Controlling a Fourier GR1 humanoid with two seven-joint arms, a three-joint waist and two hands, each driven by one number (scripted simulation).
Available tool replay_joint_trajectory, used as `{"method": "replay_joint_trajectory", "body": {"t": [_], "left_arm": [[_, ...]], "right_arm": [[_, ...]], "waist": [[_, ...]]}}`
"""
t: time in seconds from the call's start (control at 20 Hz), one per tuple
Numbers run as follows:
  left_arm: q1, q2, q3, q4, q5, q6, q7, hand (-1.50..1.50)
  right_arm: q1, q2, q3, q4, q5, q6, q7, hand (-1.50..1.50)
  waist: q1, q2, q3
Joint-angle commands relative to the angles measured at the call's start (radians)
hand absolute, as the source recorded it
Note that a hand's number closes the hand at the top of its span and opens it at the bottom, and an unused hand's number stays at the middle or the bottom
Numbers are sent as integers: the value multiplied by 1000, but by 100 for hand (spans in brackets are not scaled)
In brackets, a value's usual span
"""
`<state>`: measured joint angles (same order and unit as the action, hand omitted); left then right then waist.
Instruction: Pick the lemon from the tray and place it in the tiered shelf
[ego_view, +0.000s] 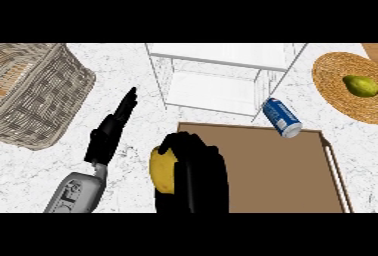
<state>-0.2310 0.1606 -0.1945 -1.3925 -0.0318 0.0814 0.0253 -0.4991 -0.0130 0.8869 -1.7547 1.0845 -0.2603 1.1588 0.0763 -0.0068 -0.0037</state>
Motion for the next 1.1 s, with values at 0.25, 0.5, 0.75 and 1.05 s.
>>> {"method": "replay_joint_trajectory", "body": {"t": [0.25, 0.5, 0.75, 1.05], "left_arm": [[6, 1, 11, 11, -6, 11, 2, 0], [23, 6, 14, 28, -2, 2, -17, 0], [-26, -3, 30, 22, 5, 12, 10, 0], [-17, -18, -4, 24, -16, 7, 5, 0]], "right_arm": [[-258, 12, -106, 33, 120, 14, 316, 150], [-398, 12, -193, 78, 181, 72, 328, 150], [-529, 12, -286, 151, 184, 152, 328, 150], [-677, 12, -391, 246, 185, 202, 328, 150]], "waist": [[-18, -15, -3], [-19, -14, -4], [-23, -10, -3], [-18, -9, -2]]}}
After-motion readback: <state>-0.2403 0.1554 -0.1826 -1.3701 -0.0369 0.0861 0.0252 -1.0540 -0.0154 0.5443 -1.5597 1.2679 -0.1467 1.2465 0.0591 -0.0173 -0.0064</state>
